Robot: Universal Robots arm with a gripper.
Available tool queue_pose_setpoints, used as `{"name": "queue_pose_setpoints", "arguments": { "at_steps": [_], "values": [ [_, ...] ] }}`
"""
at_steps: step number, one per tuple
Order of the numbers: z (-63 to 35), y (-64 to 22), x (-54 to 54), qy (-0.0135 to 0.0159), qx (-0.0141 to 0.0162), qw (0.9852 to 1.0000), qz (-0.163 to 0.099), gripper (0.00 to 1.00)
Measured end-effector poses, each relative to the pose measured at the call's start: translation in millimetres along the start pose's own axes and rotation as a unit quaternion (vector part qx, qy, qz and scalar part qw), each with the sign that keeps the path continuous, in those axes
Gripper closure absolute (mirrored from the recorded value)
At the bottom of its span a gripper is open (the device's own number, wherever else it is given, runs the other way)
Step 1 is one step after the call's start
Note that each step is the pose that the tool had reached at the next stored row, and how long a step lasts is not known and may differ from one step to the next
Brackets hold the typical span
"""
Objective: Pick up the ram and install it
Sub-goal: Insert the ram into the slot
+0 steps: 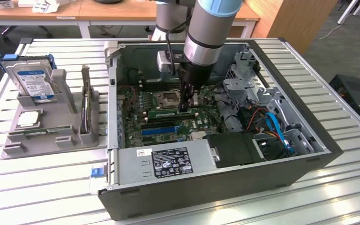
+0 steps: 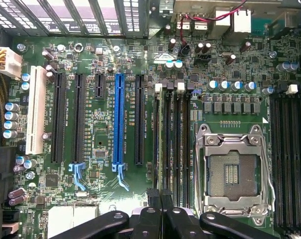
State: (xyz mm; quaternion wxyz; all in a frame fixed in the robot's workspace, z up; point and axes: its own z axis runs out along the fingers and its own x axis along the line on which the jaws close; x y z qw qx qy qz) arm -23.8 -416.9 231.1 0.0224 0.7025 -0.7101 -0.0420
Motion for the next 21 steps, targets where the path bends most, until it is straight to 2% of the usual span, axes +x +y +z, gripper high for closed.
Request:
{"name": "queue_pose_setpoints", "arguments": {
  "at_steps": [21],
  "values": [
    [0.1, 0.0, 0.0, 0.0003, -0.0001, 1.0, -0.003, 0.89]
  ]
}}
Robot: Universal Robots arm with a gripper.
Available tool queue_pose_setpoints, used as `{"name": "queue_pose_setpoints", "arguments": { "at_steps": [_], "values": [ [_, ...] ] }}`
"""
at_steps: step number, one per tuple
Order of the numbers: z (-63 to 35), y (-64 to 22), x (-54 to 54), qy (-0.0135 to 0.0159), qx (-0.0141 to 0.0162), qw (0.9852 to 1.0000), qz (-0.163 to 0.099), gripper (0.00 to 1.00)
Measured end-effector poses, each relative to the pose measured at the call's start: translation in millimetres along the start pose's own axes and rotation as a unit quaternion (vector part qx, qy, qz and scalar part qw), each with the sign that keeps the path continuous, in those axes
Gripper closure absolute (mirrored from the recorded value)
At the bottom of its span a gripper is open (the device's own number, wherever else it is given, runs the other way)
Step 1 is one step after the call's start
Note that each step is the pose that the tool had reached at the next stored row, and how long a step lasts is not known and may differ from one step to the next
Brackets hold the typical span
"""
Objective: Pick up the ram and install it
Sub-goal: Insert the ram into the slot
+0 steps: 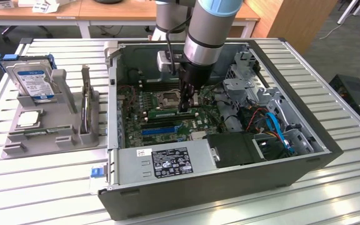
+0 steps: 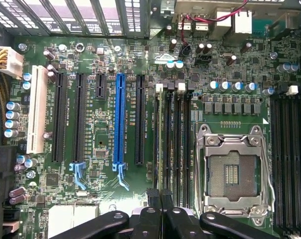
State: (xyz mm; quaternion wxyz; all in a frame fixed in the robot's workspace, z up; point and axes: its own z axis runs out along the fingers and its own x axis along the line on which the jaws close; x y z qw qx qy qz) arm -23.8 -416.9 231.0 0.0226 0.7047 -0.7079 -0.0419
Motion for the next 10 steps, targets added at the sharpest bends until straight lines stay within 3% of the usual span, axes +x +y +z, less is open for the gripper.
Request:
{"name": "queue_pose_setpoints", "arguments": {
  "at_steps": [10],
  "values": [
    [1.2, -0.1, 0.0, -0.0001, 0.0, 1.0, 0.0, 0.89]
  ]
}}
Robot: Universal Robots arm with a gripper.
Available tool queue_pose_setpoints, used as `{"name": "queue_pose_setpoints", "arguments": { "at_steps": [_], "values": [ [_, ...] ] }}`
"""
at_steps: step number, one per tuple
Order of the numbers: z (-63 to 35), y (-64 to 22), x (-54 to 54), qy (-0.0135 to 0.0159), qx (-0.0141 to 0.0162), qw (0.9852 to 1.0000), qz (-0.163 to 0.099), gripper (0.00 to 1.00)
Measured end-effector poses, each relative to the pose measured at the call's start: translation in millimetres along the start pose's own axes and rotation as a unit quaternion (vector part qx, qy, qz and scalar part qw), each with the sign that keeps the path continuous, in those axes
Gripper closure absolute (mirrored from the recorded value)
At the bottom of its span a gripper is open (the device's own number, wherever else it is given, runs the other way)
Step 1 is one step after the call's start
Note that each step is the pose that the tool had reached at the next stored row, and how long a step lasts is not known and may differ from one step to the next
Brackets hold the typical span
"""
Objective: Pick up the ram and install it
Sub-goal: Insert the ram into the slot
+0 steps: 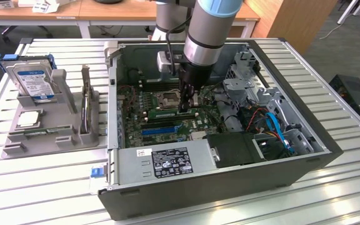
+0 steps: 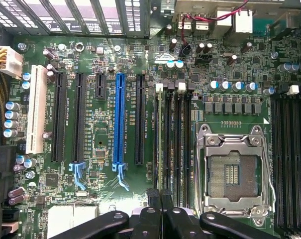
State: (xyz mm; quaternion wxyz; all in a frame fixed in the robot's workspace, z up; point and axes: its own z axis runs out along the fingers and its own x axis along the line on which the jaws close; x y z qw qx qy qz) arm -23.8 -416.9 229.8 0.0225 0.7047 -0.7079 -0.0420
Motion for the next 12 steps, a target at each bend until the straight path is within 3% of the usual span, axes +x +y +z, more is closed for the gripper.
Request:
{"name": "queue_pose_setpoints", "arguments": {
  "at_steps": [12],
  "values": [
    [4.1, -0.4, 0.1, 0.0001, -0.0001, 1.0, 0.0, 0.89]
  ]
}}
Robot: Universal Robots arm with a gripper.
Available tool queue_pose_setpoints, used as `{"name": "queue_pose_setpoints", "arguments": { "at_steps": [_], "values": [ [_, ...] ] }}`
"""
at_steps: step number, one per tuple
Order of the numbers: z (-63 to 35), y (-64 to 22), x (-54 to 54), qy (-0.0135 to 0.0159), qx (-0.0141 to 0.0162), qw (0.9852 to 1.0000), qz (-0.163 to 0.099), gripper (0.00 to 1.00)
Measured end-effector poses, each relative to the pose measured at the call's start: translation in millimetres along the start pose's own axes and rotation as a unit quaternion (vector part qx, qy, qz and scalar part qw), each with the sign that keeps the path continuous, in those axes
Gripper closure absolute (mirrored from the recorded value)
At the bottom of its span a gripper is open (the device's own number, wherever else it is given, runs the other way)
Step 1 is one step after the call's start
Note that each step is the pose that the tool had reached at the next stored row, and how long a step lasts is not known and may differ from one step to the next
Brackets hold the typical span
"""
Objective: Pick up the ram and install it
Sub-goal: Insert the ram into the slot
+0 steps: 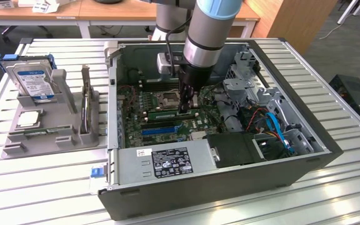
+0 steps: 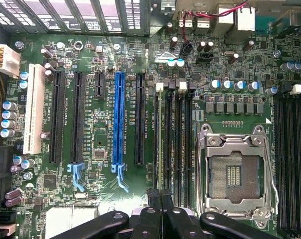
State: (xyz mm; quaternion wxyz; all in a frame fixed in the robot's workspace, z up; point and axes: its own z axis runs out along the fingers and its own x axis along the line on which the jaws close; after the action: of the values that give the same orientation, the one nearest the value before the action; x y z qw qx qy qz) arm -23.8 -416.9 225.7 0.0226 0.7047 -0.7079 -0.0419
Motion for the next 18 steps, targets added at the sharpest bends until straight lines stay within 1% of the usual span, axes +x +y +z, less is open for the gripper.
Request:
{"name": "queue_pose_setpoints", "arguments": {
  "at_steps": [14, 15, 16, 17, 18],
  "values": [
    [1.7, -0.2, 0.0, -0.0002, 0.0002, 1.0, 0.0, 0.89],
    [1.7, -0.2, 0.0, -0.0003, 0.0002, 1.0, 0.0, 0.87],
    [1.7, -0.2, 0.0, -0.0002, 0.0001, 1.0, 0.0, 0.82],
    [1.7, -0.2, 0.0, -0.0002, 0.0001, 1.0, 0.0, 0.82],
    [1.7, -0.2, 0.0, -0.0002, 0.0001, 1.0, 0.0, 0.75]
  ]
}}
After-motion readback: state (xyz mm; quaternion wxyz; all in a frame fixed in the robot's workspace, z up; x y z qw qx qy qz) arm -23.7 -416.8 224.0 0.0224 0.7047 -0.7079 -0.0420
